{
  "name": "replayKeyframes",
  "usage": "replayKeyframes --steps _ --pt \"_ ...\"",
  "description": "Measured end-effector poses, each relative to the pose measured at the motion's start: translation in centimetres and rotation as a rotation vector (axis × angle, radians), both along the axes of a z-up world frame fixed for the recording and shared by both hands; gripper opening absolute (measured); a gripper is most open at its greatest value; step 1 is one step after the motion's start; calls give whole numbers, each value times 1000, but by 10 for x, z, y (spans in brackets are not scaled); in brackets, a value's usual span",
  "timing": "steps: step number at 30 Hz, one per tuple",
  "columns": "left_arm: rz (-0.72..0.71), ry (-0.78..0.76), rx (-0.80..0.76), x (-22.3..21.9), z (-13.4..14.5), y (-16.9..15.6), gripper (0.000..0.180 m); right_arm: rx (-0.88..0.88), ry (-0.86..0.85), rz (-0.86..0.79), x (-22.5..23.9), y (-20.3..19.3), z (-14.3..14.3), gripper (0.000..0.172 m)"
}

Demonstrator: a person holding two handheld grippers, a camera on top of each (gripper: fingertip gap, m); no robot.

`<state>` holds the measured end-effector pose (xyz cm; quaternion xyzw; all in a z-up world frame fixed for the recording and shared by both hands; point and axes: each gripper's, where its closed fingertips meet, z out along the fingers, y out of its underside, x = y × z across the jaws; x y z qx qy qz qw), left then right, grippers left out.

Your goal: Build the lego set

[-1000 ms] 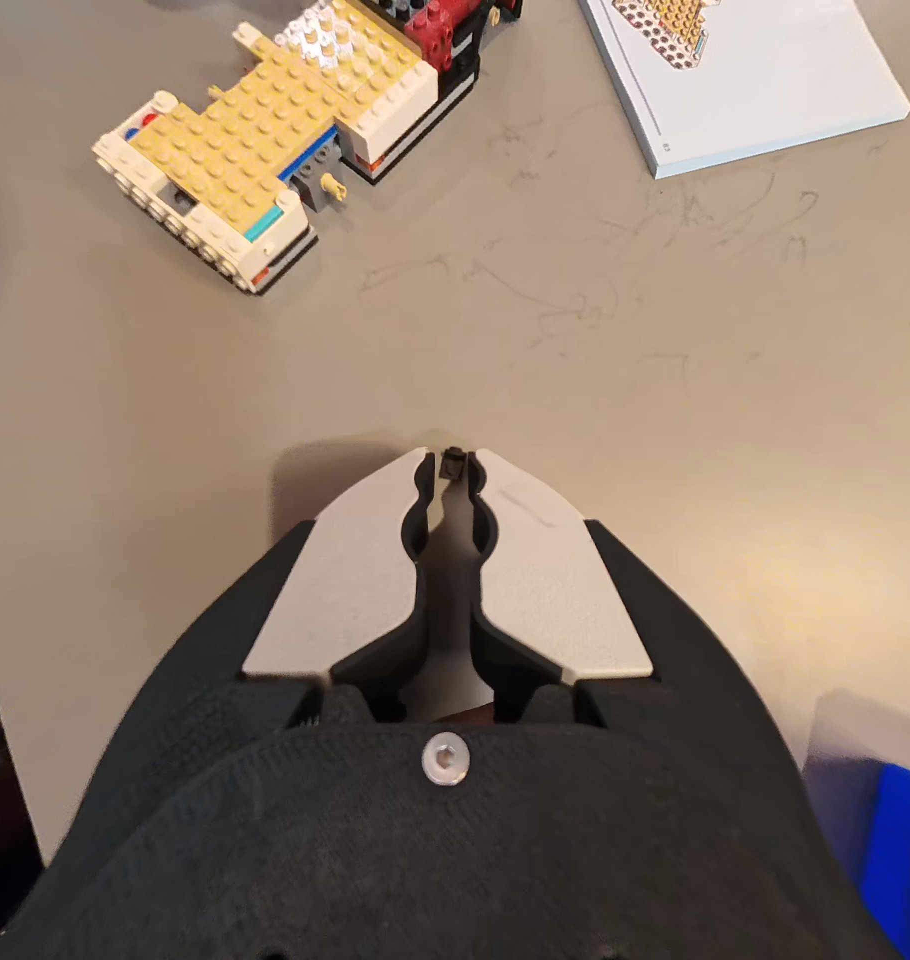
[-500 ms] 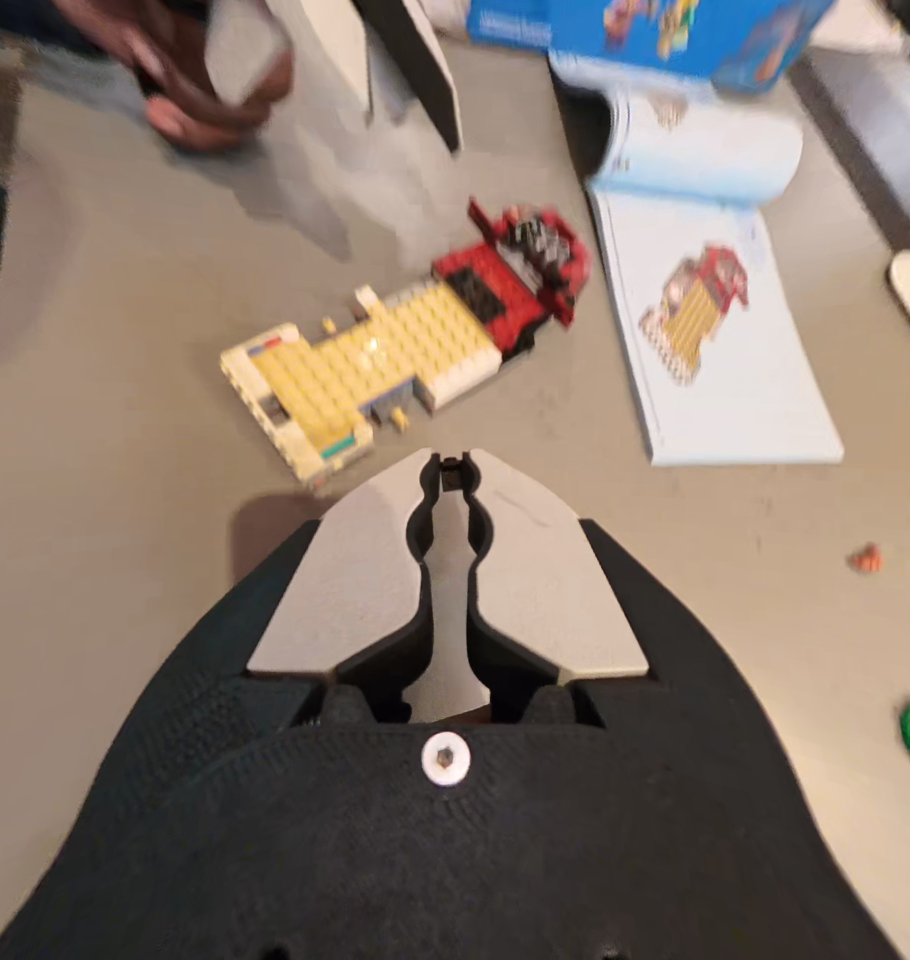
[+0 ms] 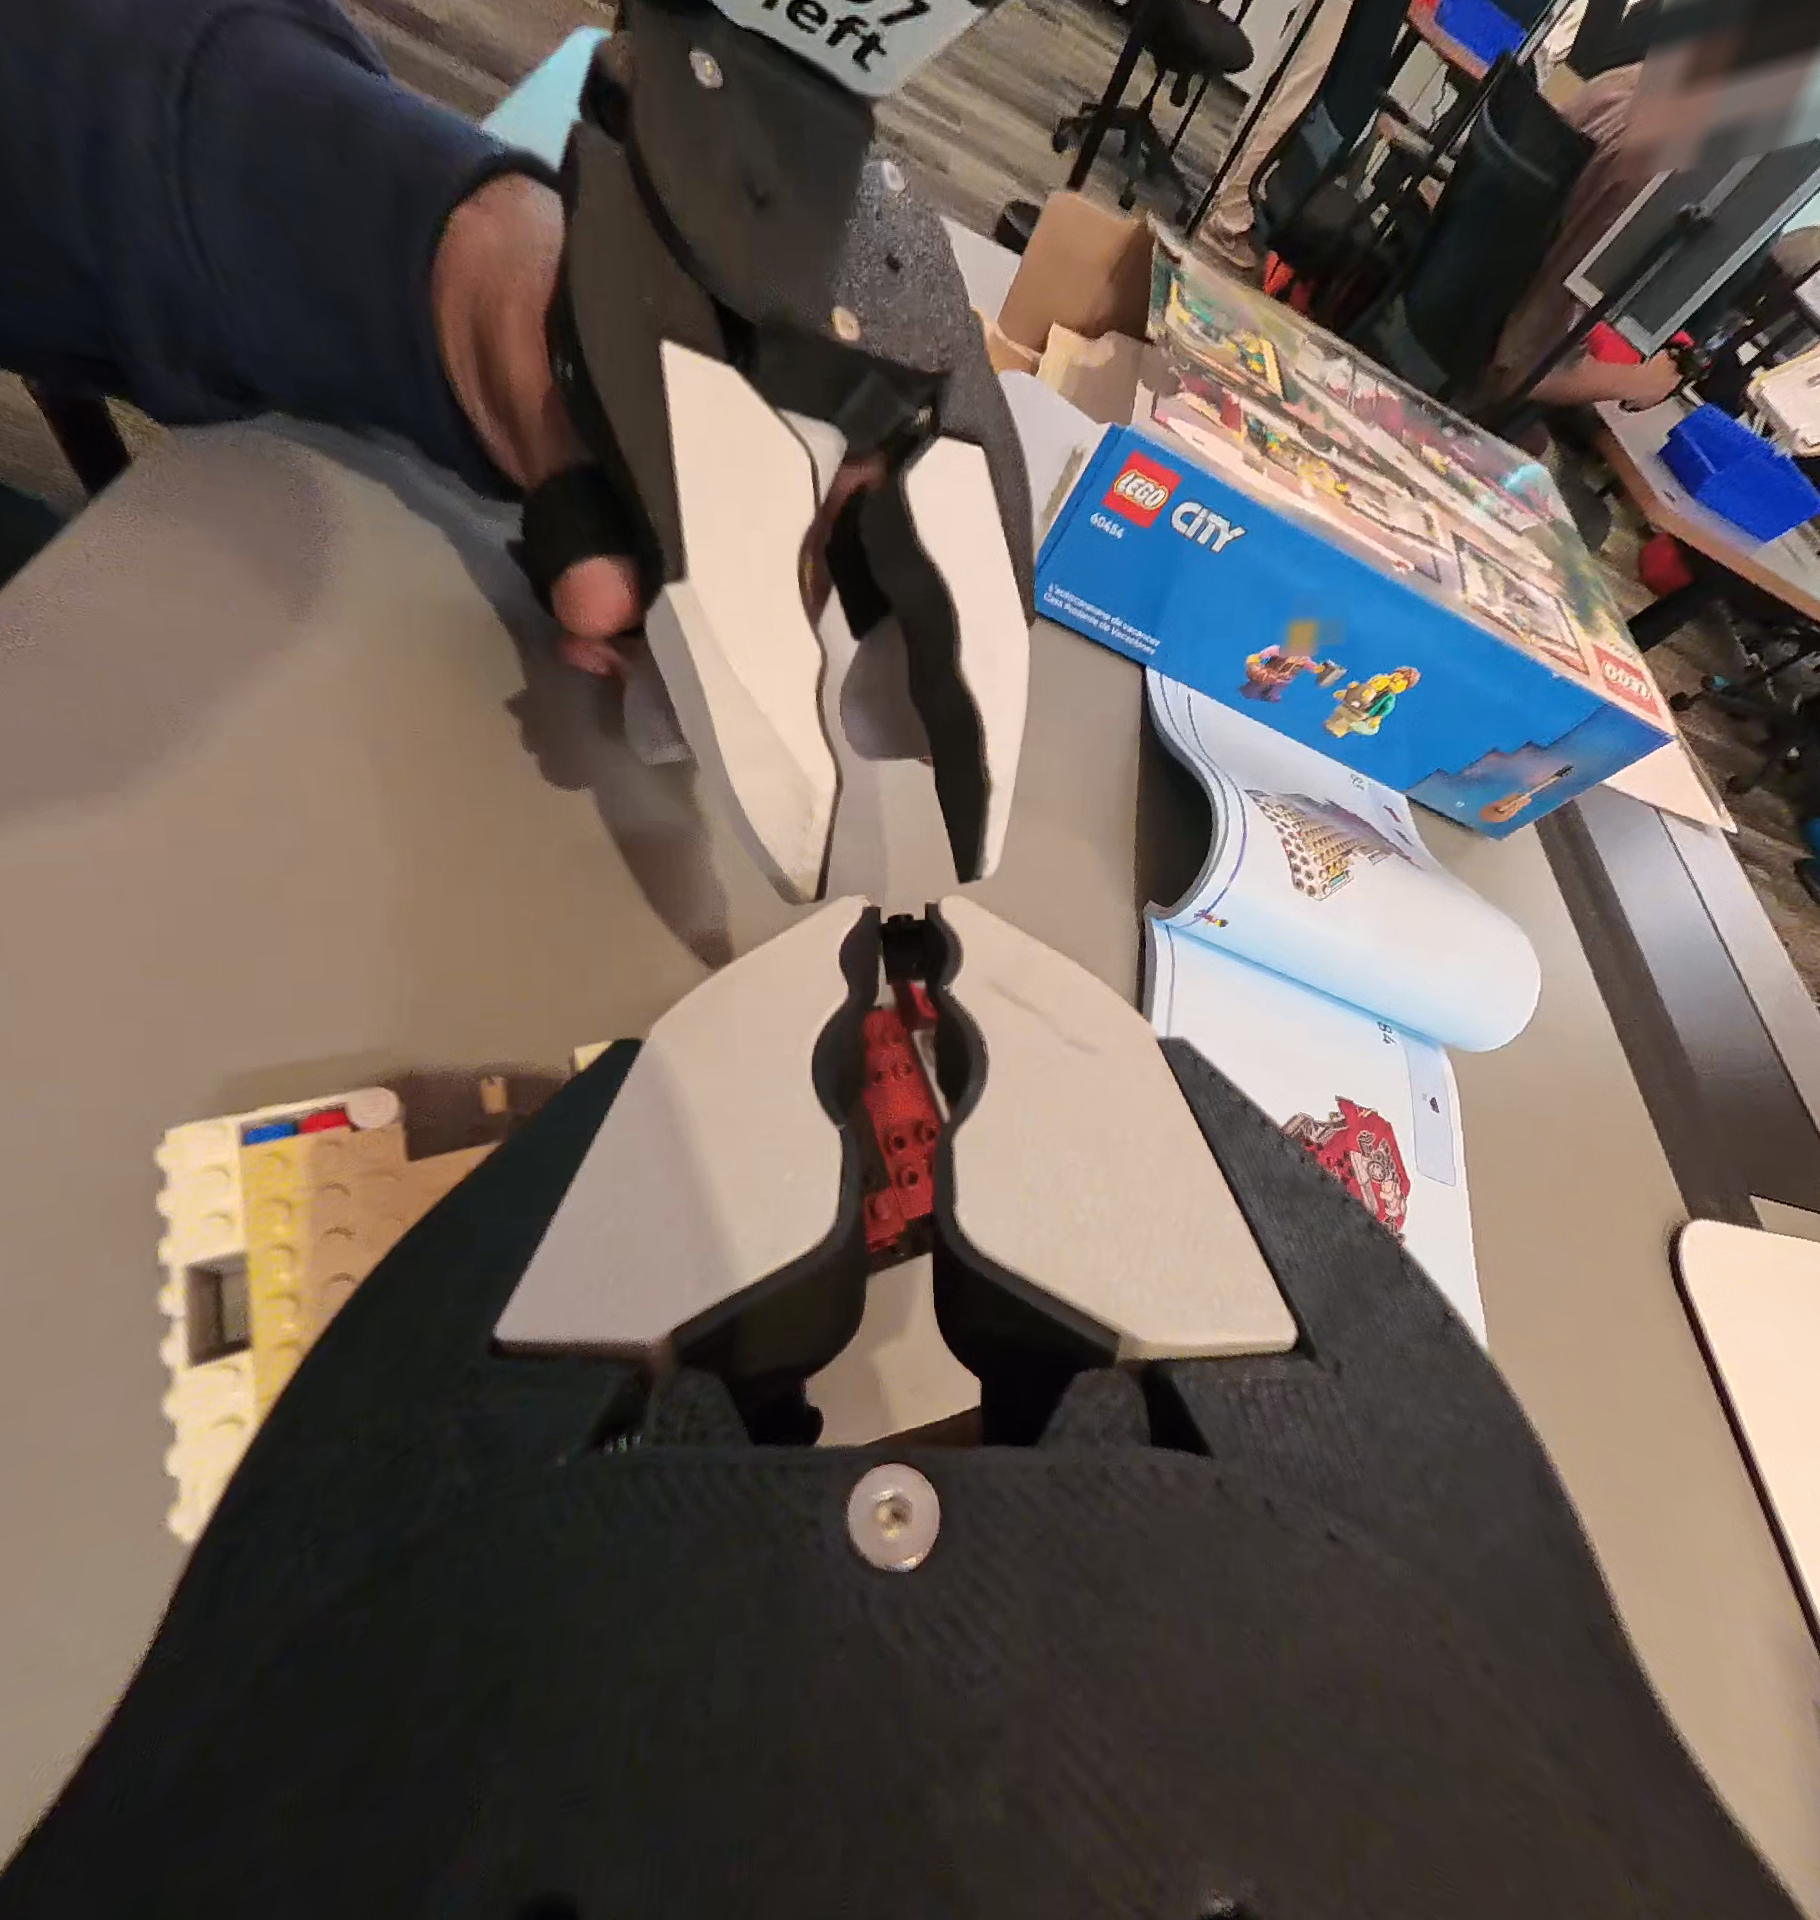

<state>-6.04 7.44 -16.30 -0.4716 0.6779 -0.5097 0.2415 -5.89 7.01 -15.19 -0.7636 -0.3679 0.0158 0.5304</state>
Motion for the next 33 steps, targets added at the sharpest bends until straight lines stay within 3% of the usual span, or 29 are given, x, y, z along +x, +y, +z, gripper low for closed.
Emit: replayKeyframes --steps 4,7,11,16,23,33 --pt "37 106 -54 11 -14 13 48 -61 25 5 6 -3 -8 7" --pt "-4 175 -169 16 -16 16 54 -88 27 3 8 -6 -14 8" --pt "-74 243 -208 20 -22 19 62 -113 18 -12 13 5 -16 7" --pt "-106 256 -211 18 -24 16 62 -138 43 24 9 17 -17 8" --pt "-72 249 -352 16 -17 28 62 -159 -1 22 9 22 -30 8" --pt "-64 270 -352 16 -20 28 62 -130 -40 25 6 13 -28 7"
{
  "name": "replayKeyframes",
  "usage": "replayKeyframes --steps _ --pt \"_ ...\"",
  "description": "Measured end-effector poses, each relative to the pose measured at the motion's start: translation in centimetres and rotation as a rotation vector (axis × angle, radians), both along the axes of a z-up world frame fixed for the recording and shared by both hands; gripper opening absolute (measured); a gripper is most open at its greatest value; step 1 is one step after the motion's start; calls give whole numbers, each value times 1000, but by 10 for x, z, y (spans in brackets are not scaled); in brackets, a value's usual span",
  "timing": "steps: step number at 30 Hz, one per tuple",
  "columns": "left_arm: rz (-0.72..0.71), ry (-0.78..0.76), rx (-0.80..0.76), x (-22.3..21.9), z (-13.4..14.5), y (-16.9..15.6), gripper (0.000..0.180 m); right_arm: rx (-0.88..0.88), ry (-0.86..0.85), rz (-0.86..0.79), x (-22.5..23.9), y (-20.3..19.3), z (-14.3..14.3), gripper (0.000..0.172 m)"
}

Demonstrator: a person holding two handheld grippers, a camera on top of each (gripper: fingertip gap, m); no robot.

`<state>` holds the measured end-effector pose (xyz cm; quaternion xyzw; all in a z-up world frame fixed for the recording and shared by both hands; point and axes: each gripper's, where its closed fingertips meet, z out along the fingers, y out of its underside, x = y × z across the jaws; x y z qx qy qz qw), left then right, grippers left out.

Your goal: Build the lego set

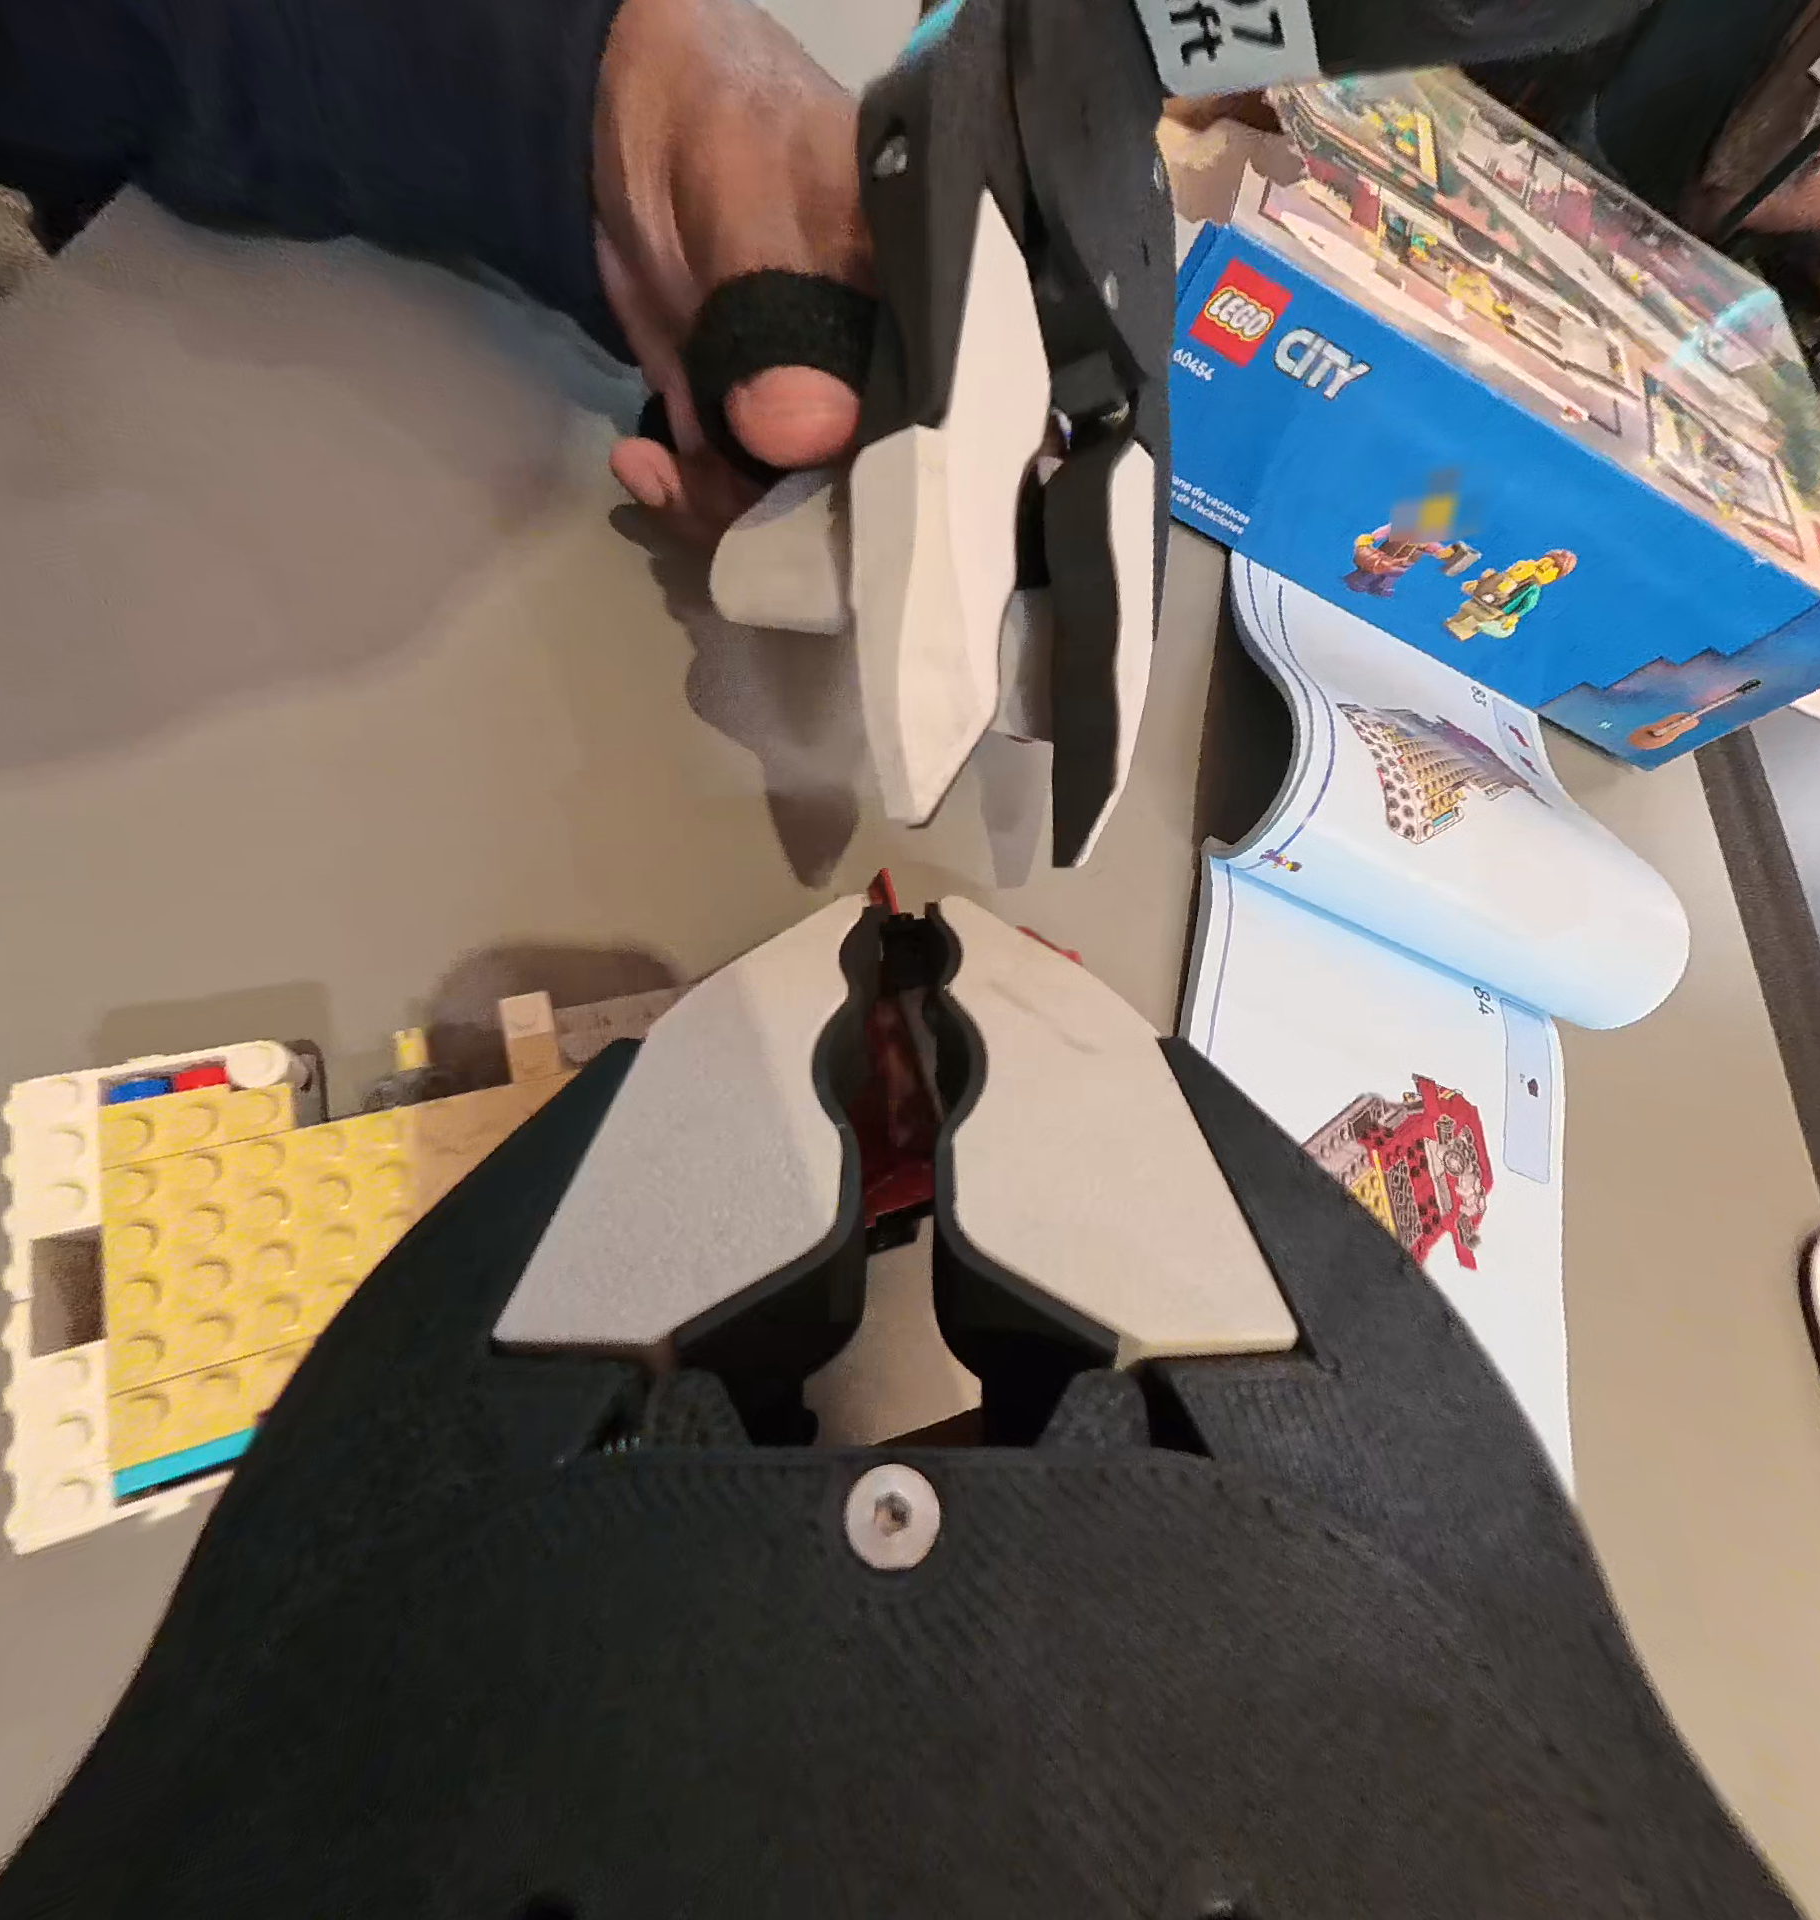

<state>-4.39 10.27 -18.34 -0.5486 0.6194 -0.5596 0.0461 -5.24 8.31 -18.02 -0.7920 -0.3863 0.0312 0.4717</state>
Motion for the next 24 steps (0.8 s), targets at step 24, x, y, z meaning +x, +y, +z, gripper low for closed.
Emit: replayKeyframes --steps 24 --pt "40 -13 -36 0 4 5 62 -400 -180 47 -35 -111 -41 8"
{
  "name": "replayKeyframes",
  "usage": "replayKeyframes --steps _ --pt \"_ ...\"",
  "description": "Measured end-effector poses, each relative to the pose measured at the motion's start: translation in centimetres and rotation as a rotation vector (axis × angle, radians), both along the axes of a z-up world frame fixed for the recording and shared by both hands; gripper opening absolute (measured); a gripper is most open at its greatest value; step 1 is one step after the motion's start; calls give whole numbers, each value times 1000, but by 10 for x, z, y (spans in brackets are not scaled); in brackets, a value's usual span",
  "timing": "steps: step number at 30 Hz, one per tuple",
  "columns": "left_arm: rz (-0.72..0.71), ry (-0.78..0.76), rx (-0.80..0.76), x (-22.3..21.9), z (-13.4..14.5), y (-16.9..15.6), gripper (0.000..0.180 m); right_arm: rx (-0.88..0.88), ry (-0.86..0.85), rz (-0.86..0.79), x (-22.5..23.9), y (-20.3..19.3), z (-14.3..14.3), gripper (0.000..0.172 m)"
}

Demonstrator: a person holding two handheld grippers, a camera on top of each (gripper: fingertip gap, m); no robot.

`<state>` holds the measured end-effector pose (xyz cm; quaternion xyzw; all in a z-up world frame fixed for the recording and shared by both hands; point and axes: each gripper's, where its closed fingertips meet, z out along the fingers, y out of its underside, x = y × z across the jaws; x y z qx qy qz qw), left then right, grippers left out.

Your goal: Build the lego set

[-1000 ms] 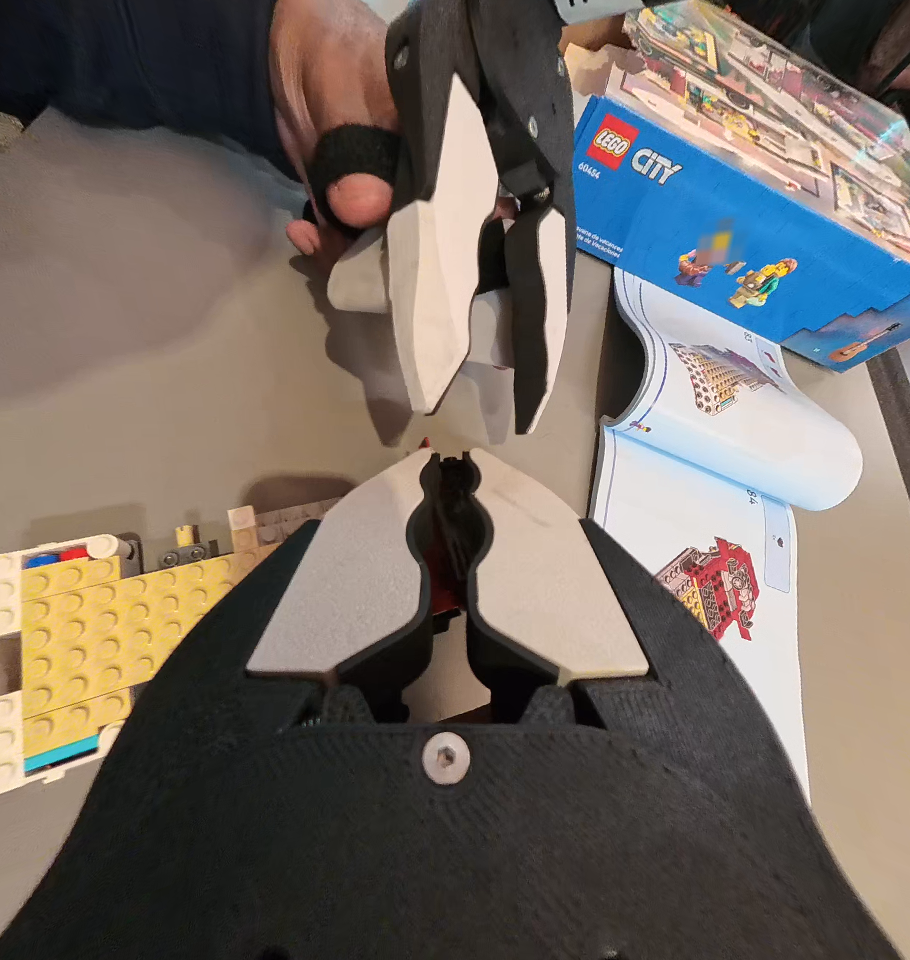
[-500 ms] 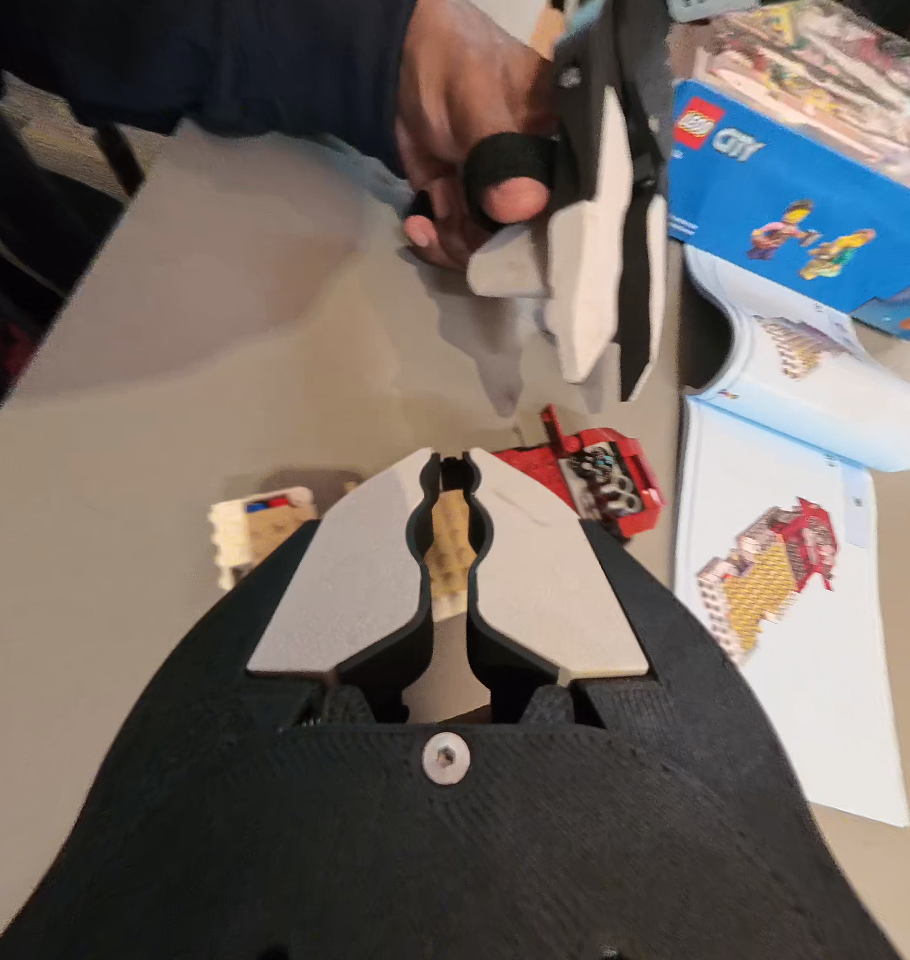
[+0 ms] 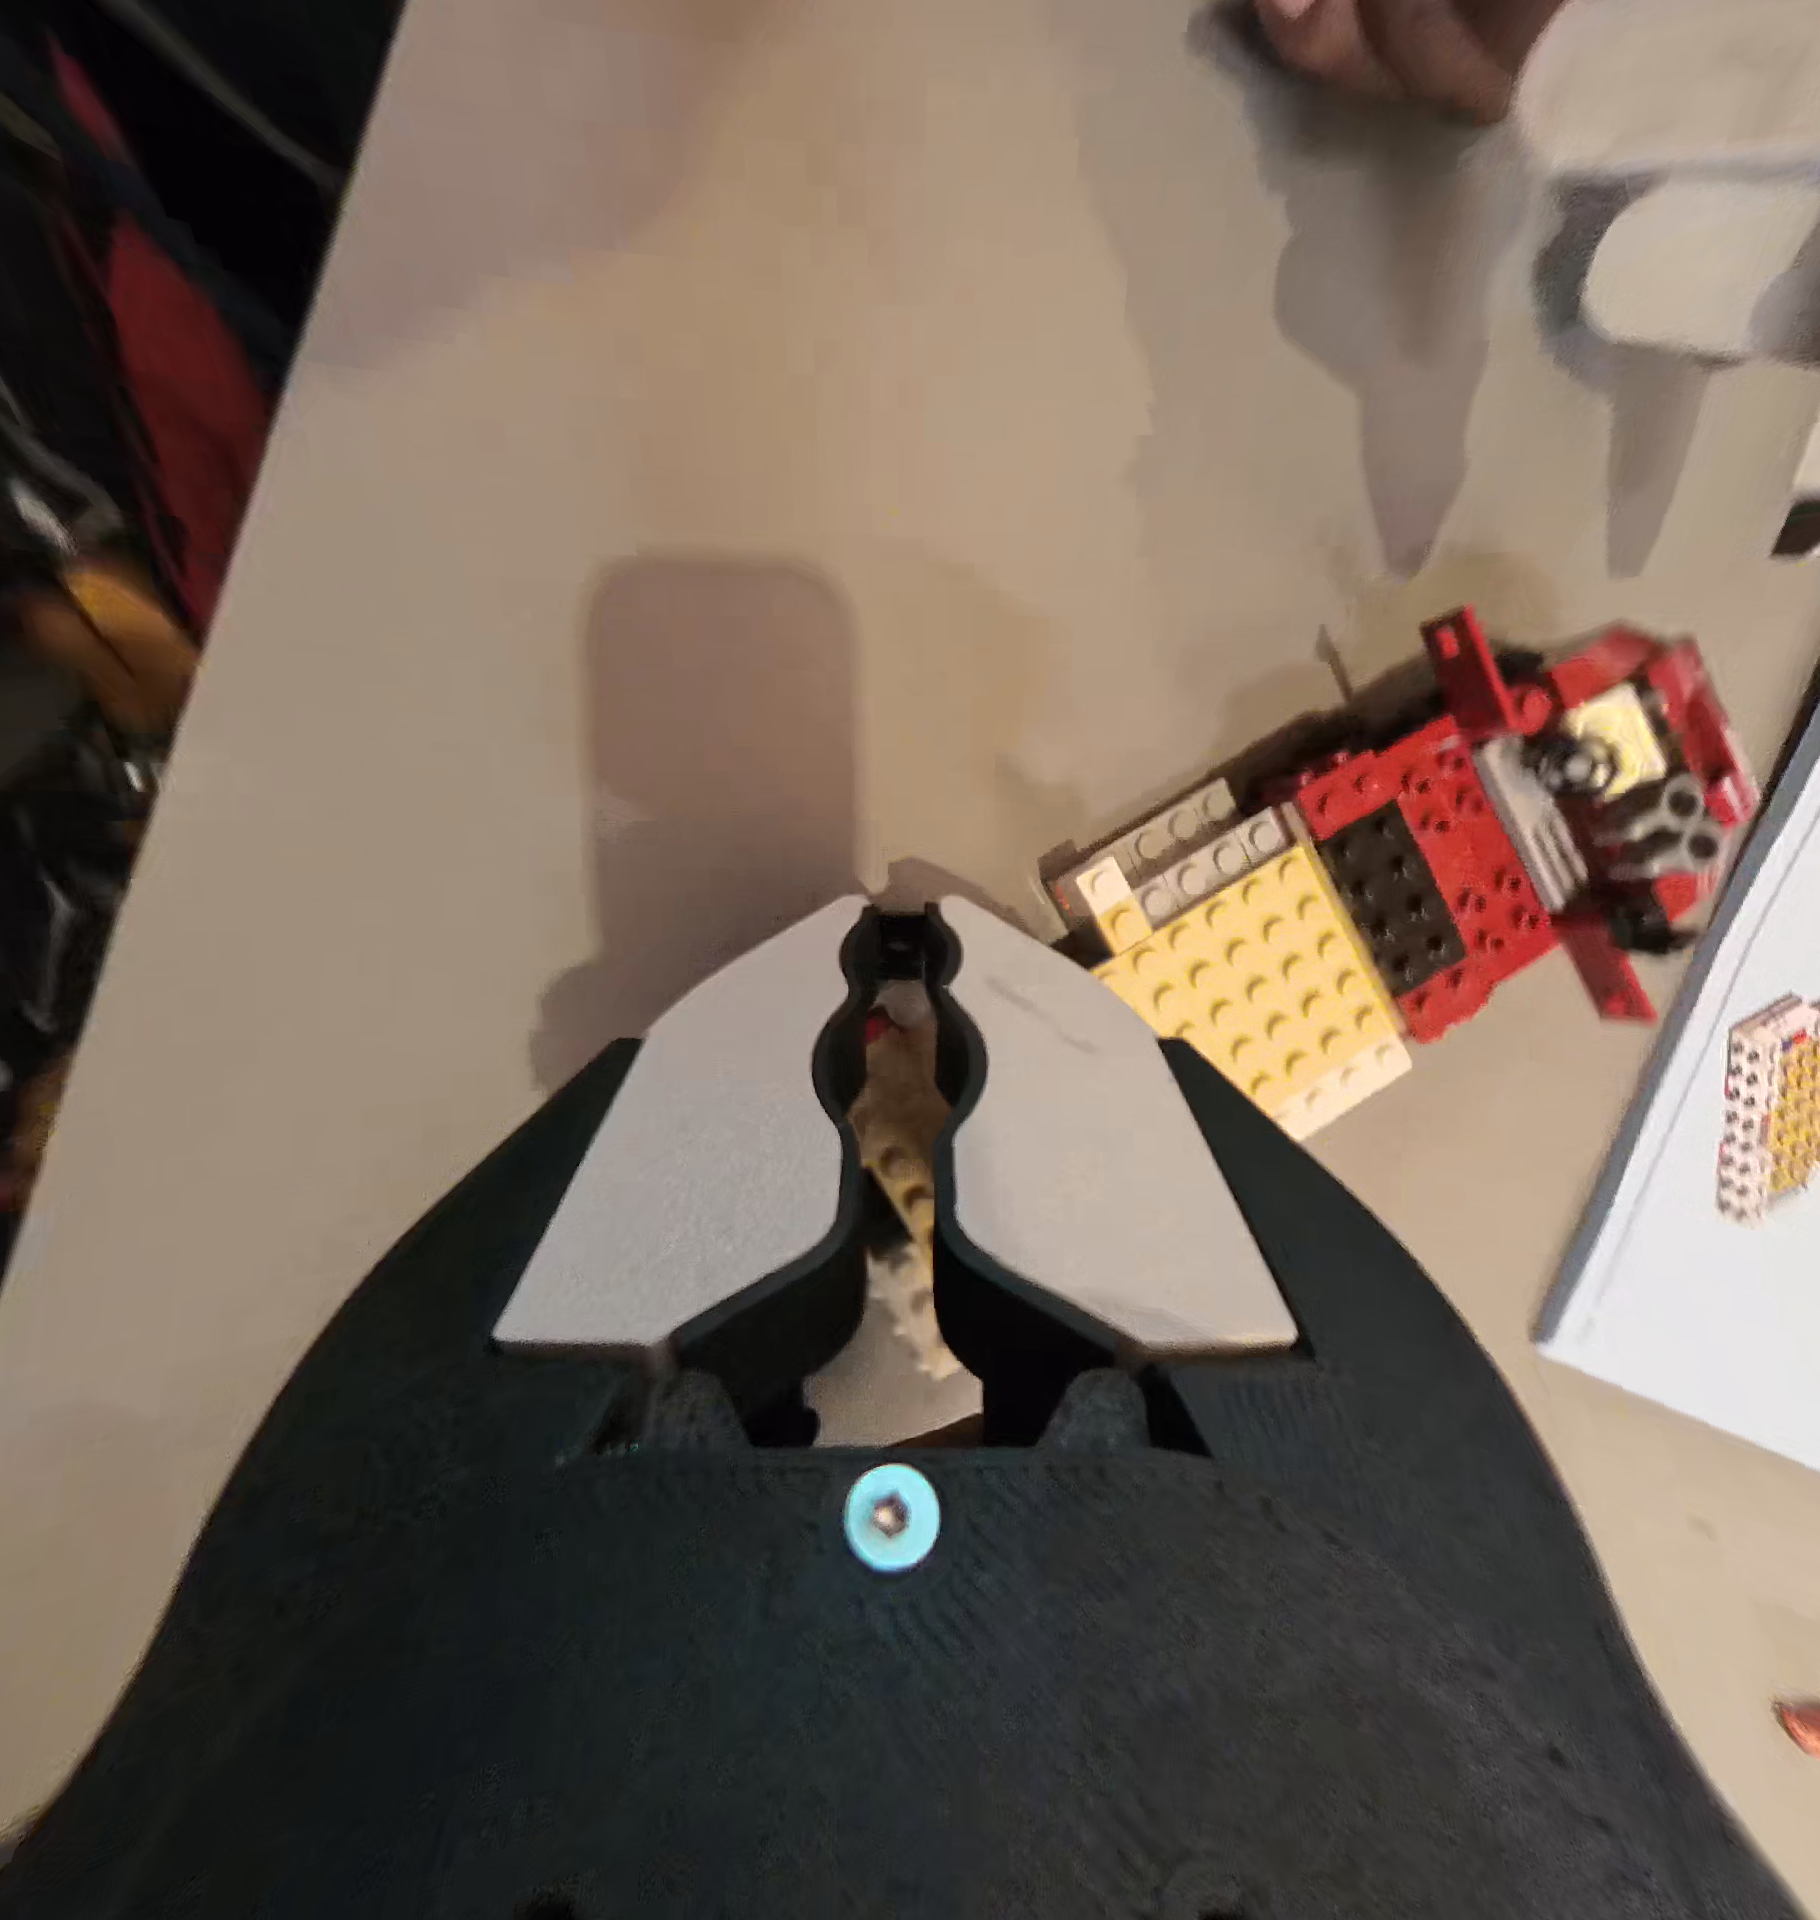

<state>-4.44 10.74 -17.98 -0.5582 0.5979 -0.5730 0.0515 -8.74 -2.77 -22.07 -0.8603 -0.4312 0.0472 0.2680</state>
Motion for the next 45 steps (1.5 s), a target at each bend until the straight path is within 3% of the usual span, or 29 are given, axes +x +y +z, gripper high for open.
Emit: replayKeyframes --steps 6,14,27,36,41,45 --pt "-41 20 78 -1 -7 -9 62 -14 -193 97 51 -32 -6 8" --pt "-117 38 192 -2 -16 -24 64 22 77 227 27 -61 10 8" --pt "-169 49 161 -1 -16 -36 70 -51 162 306 13 -70 -8 8" --pt "-159 49 114 -1 -13 -34 70 0 205 253 16 -69 2 14" --pt "-176 44 129 -1 -13 -35 70 147 105 25 48 -54 17 12" --pt "-204 38 188 6 -13 -35 72 206 54 -105 58 -40 15 21"
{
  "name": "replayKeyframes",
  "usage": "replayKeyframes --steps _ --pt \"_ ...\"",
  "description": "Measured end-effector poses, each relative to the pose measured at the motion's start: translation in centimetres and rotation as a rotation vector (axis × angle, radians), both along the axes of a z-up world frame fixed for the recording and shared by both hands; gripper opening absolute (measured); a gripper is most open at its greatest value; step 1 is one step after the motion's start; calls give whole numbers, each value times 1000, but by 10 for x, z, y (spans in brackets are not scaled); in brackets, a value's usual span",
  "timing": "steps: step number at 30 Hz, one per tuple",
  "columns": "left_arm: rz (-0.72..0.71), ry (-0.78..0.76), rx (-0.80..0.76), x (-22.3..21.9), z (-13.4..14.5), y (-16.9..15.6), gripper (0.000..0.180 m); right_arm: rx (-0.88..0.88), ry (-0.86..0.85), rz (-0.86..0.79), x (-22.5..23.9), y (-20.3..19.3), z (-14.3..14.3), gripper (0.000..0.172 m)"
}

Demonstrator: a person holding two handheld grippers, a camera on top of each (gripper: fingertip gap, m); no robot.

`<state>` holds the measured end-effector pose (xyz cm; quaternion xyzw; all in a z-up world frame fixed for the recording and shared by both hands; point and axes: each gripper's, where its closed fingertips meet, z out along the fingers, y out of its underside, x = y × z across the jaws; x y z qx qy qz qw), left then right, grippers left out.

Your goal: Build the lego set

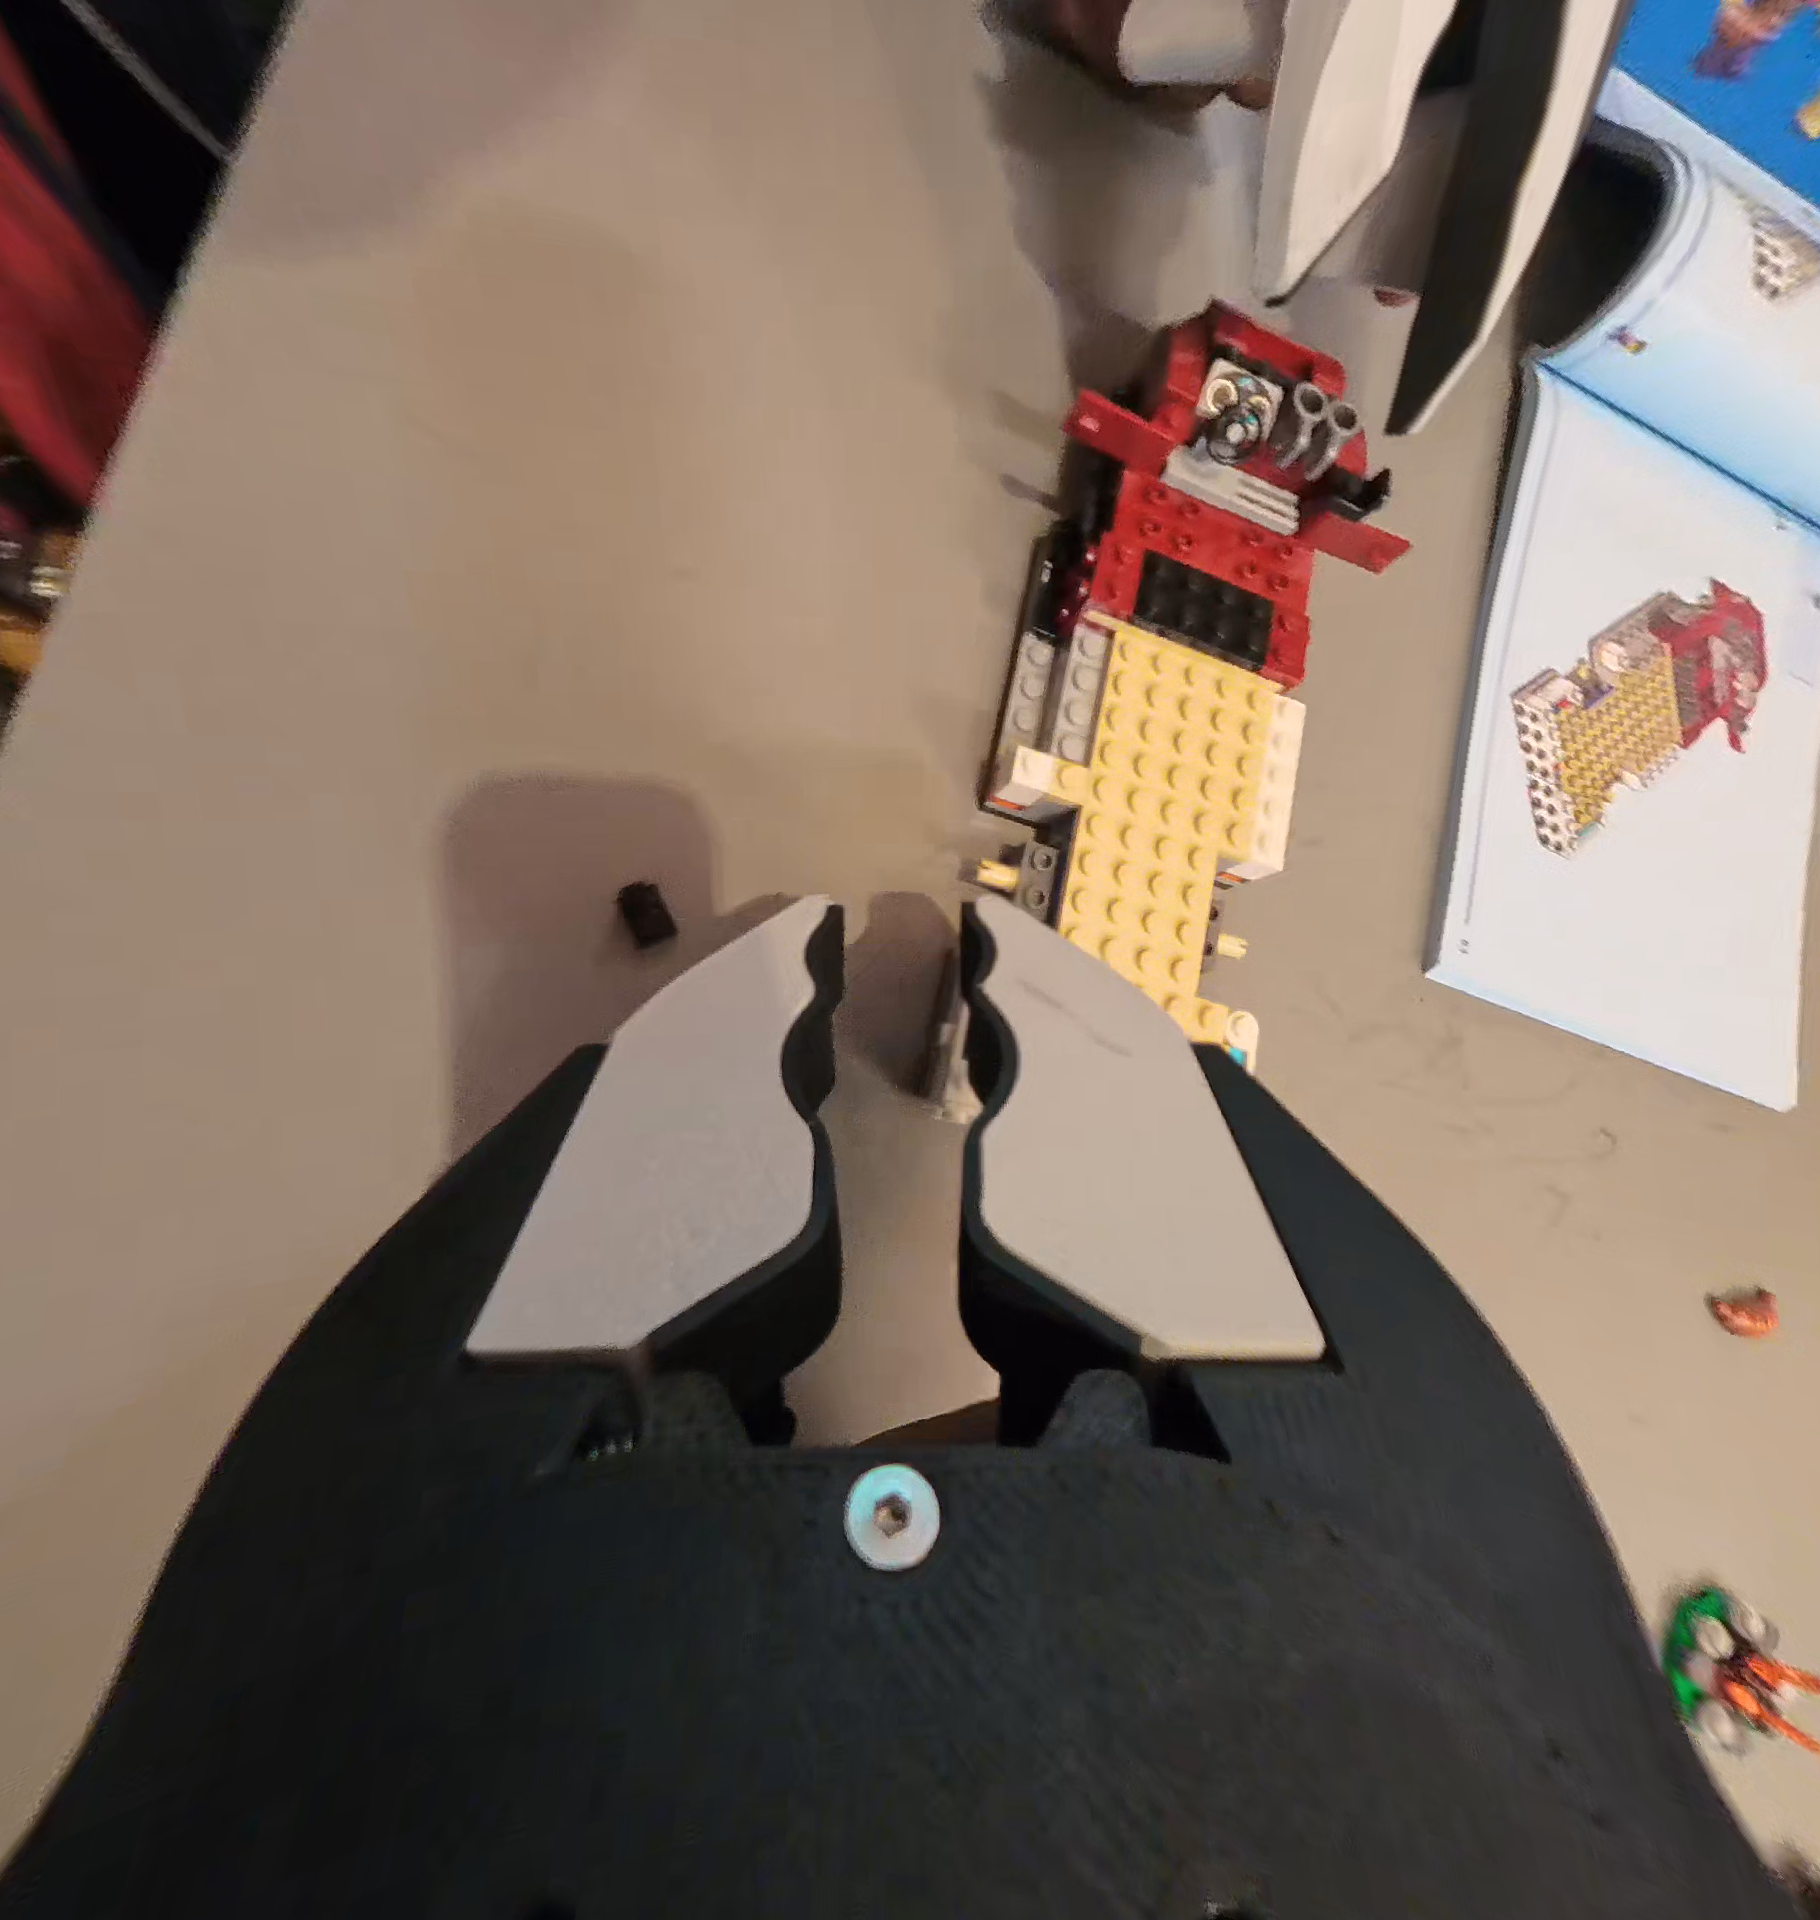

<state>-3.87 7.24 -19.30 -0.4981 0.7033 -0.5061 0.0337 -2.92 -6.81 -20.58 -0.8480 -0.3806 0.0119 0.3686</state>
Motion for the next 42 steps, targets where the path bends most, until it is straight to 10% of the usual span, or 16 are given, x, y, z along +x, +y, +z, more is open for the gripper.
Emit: replayKeyframes --steps 13,27,42 --pt "-161 108 29 -26 -12 -52 70 62 -204 -298 71 29 -6 48" --pt "-160 58 -67 -52 -4 -66 69 -224 -211 416 16 48 3 68" --pt "-160 87 -217 -52 6 -60 69 -389 -325 510 37 53 -17 71"
